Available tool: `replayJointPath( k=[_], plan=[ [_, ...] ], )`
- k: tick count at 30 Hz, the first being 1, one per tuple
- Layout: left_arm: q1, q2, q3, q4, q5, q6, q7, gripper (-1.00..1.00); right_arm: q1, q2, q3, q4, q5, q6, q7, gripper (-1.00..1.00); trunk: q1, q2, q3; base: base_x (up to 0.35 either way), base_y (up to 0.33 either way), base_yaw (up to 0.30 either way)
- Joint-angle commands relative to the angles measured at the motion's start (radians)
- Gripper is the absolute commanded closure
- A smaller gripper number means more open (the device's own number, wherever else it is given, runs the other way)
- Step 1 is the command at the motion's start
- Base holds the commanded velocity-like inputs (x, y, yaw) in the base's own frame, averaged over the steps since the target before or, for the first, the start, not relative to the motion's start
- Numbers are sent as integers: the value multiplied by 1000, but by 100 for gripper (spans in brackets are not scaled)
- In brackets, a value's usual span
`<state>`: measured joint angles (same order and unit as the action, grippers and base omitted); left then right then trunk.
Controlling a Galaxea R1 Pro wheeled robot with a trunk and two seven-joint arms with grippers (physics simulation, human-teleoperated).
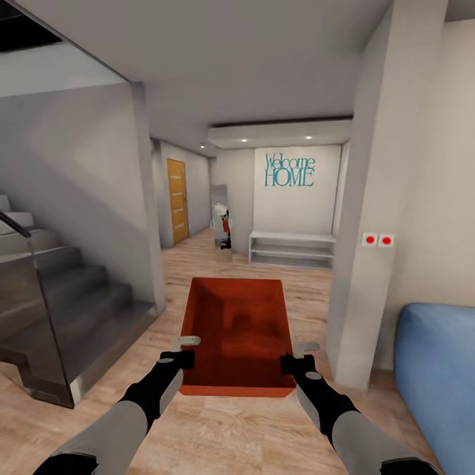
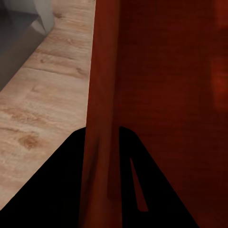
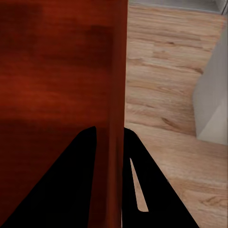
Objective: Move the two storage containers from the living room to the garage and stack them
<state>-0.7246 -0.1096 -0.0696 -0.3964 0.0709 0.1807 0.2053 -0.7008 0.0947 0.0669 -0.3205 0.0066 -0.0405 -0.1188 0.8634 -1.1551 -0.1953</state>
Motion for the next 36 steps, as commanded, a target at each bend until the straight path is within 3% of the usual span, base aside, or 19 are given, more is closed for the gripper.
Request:
replayJointPath(
  k=[1,36],
  plan=[
    [-1,24,36,-7,-20,-27,16,100,0,-1,1,3,-5,-3,-9,100,1,-1,-1,322,0,0],
    [-1,27,36,-7,-20,-27,16,100,0,-3,-1,3,-5,-5,-7,100,1,-1,-1,322,0,0]
  ],
)
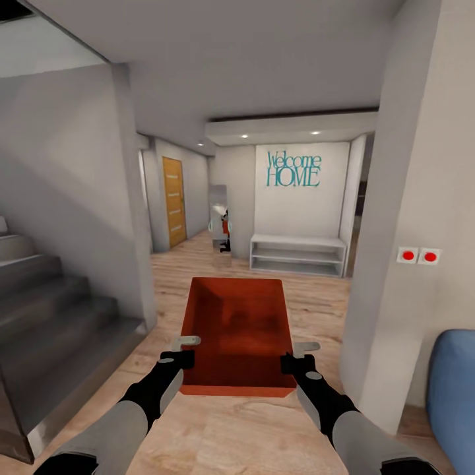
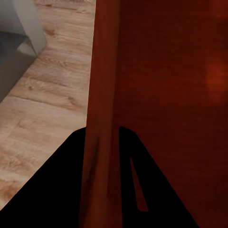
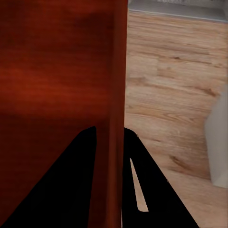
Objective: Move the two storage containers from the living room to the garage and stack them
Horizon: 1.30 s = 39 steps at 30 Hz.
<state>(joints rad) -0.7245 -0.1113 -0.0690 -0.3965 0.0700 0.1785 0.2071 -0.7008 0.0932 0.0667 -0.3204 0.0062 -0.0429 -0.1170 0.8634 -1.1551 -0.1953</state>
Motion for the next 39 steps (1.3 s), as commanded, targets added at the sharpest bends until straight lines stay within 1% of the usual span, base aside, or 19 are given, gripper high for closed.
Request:
replayJointPath(
  k=[1,39],
  plan=[
    [-1,28,35,-7,-19,-25,14,100,0,-1,-1,3,-5,-2,-9,100,1,-1,-1,322,0,0],
    [-1,28,35,-7,-19,-25,14,100,0,-3,1,3,-5,-6,-9,100,1,-1,-1,322,0,0]
  ],
)
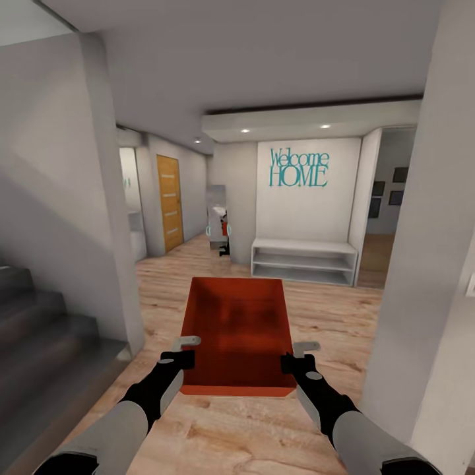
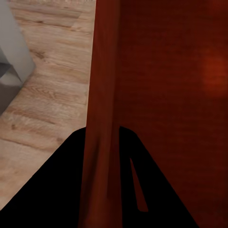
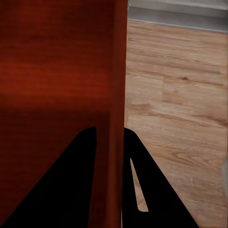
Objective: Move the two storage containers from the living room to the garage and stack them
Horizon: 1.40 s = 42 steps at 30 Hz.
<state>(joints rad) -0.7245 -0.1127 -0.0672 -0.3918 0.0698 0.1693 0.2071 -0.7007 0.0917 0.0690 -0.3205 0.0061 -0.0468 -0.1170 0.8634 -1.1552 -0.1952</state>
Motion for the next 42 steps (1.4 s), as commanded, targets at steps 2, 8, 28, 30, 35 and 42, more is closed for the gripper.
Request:
replayJointPath(
  k=[2,8,28,30,35,42],
  plan=[
    [-1,30,33,-12,-19,-16,14,100,0,-1,-2,3,-5,-2,-9,100,1,-1,-1,322,0,0],
    [-1,30,33,-12,-19,-16,14,100,0,-2,-2,3,-5,-1,-9,100,1,-1,-1,322,0,0],
    [-1,35,33,-12,-19,-16,14,100,0,-1,-2,3,-5,-1,-10,100,1,-1,-1,322,0,0],
    [-1,36,33,-12,-19,-16,14,100,0,-1,-2,3,-5,-2,-10,100,1,-1,-1,322,0,0],
    [-1,36,33,-13,-19,-16,14,100,0,0,-2,3,-5,-3,-10,100,1,-1,-1,322,0,0],
    [-1,36,33,-13,-19,-16,14,100,0,0,-2,3,-5,-4,-10,100,1,-1,-1,322,0,0]
  ],
)
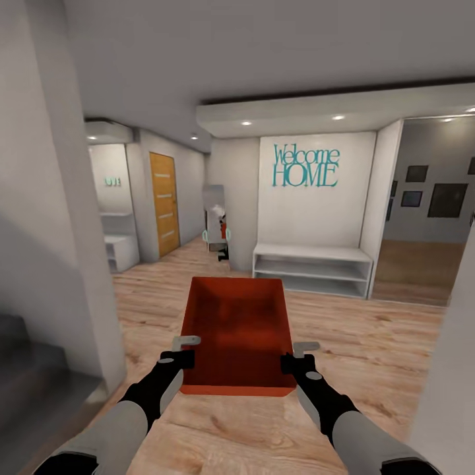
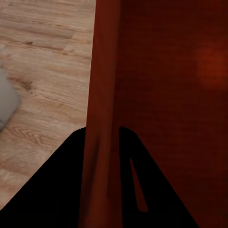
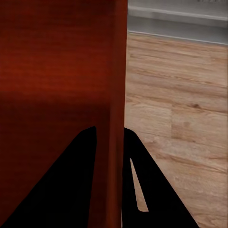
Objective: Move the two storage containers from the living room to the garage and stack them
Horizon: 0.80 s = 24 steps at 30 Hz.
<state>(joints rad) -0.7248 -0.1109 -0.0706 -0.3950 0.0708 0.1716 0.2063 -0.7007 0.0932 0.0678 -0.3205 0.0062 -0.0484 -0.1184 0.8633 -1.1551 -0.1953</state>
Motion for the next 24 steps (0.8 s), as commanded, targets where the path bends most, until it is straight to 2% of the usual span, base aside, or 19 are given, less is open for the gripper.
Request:
replayJointPath(
  k=[1,24],
  plan=[
    [-1,34,37,-10,-20,-18,15,100,0,-1,0,3,-5,-2,-9,100,1,-1,-1,322,0,0],
    [-1,34,37,-10,-20,-18,15,100,0,-2,0,3,-5,-1,-9,100,1,-1,-1,322,0,0]
  ],
)
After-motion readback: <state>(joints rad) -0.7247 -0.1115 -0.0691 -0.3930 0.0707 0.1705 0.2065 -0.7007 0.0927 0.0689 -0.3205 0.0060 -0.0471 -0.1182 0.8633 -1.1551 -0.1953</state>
